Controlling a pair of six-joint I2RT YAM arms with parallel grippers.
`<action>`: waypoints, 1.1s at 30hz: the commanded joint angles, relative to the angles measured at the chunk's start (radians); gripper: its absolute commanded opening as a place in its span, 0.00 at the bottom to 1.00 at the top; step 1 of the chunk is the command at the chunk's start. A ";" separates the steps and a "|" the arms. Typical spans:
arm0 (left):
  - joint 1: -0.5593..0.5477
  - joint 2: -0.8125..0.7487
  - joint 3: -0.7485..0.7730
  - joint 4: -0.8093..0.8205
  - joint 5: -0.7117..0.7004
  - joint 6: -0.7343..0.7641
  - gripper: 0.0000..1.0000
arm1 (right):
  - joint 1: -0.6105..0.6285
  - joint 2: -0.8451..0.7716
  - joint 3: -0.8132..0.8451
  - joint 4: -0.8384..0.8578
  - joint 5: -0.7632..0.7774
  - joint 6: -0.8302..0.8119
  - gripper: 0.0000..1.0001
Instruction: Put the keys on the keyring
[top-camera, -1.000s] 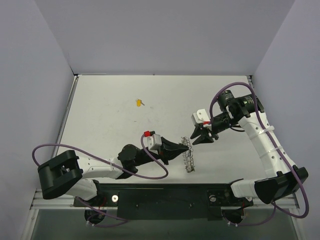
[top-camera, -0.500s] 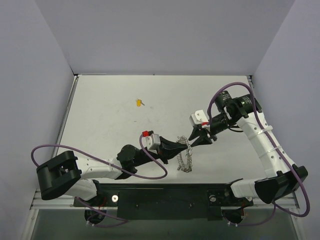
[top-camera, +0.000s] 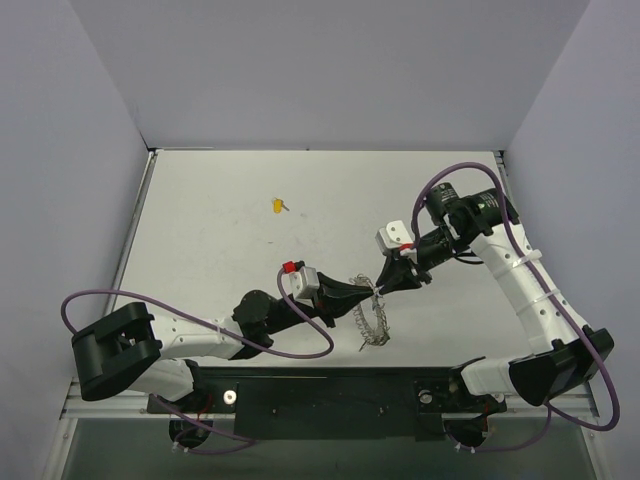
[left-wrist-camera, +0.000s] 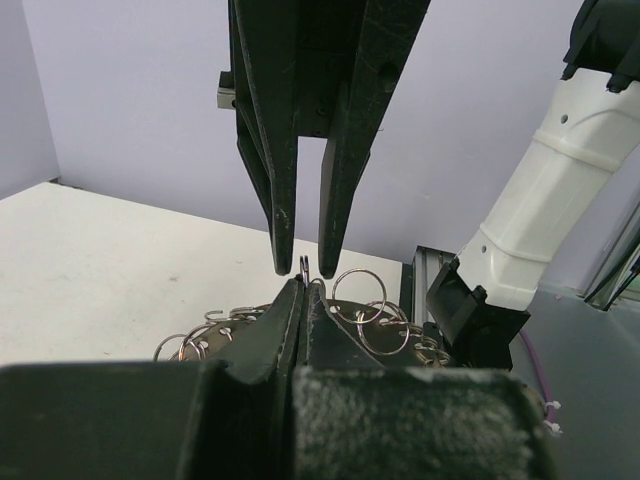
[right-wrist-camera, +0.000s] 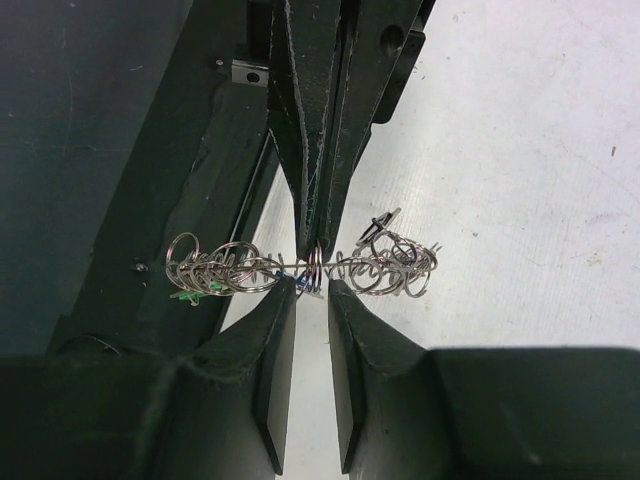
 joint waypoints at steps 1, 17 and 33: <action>0.001 -0.043 0.005 0.143 -0.025 0.000 0.00 | 0.010 0.009 -0.014 -0.221 -0.049 0.023 0.16; -0.005 -0.035 0.016 0.167 -0.022 -0.010 0.00 | 0.025 0.026 -0.017 -0.203 -0.072 0.043 0.09; -0.003 -0.295 0.011 -0.357 -0.074 0.072 0.62 | 0.070 0.005 0.035 0.003 0.247 0.492 0.00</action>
